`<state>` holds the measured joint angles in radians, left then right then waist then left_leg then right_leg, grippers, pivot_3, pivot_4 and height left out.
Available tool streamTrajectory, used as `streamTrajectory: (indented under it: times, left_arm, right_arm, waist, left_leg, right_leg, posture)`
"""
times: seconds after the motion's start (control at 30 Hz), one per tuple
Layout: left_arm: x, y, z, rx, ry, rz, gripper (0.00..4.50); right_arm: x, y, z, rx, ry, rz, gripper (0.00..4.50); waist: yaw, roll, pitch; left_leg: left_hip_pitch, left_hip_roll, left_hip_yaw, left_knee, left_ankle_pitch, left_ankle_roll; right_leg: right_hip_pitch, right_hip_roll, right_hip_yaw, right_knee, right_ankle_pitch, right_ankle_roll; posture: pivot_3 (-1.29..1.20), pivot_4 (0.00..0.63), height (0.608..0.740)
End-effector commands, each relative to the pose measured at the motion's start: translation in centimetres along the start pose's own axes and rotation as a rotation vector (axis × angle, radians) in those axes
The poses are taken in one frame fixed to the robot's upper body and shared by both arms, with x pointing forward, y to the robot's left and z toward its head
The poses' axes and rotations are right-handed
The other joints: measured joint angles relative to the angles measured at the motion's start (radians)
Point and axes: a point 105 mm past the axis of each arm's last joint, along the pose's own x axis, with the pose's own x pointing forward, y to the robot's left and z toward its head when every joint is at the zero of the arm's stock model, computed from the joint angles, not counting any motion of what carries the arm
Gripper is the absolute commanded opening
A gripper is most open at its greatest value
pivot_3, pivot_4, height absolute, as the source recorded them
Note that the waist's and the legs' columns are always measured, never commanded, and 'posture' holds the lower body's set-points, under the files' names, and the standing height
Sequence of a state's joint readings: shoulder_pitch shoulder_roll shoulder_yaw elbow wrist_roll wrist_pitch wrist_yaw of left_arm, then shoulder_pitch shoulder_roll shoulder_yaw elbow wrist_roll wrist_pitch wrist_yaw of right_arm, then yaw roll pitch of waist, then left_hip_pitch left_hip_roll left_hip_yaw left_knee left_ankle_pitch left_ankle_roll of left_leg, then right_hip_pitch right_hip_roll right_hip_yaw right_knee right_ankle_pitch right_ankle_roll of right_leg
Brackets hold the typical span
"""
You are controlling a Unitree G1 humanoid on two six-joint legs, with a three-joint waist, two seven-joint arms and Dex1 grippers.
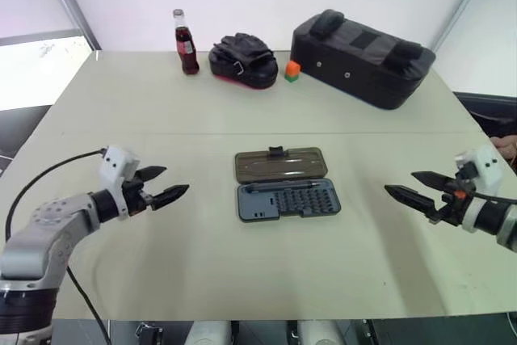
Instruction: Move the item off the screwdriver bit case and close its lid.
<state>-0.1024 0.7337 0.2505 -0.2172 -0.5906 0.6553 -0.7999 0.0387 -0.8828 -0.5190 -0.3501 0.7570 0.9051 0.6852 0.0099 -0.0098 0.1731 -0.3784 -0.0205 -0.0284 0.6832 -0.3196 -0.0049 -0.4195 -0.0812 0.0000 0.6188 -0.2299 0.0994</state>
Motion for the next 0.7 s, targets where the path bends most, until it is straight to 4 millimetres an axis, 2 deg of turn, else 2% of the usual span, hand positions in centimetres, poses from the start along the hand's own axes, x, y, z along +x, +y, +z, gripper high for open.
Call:
streamTrajectory:
  times: [0.03,0.2,0.7]
  left_arm:
    - [-0.26,-0.48,1.36,0.031,-0.050,0.005,4.47]
    - [-0.18,-0.81,1.55,0.031,-0.061,0.002,4.47]
    - [-0.09,-0.49,1.61,0.010,-0.074,0.014,4.47]
  right_arm:
    - [0.27,0.61,0.82,-0.032,-0.036,0.009,4.49]
    - [0.67,1.02,0.60,-0.027,-0.037,0.017,4.49]
    - [0.88,0.28,1.06,-0.036,-0.043,-0.030,4.49]
  waist:
    - [0.000,0.000,0.000]
    - [0.002,0.000,0.000]
    - [0.002,0.000,0.000]
  left_leg:
    - [0.000,0.000,0.000,0.000,0.000,0.000]
    - [0.000,0.000,0.000,0.000,0.000,0.000]
    - [0.000,0.000,0.000,0.000,0.000,0.000]
  right_leg:
    - [0.000,0.000,0.000,0.000,0.000,0.000]
    - [0.000,0.000,0.000,0.000,0.000,0.000]
    - [0.000,0.000,0.000,0.000,0.000,0.000]
  posture:
    - [0.00,0.150,0.740]
    - [0.00,0.150,0.740]
    - [0.00,0.150,0.740]
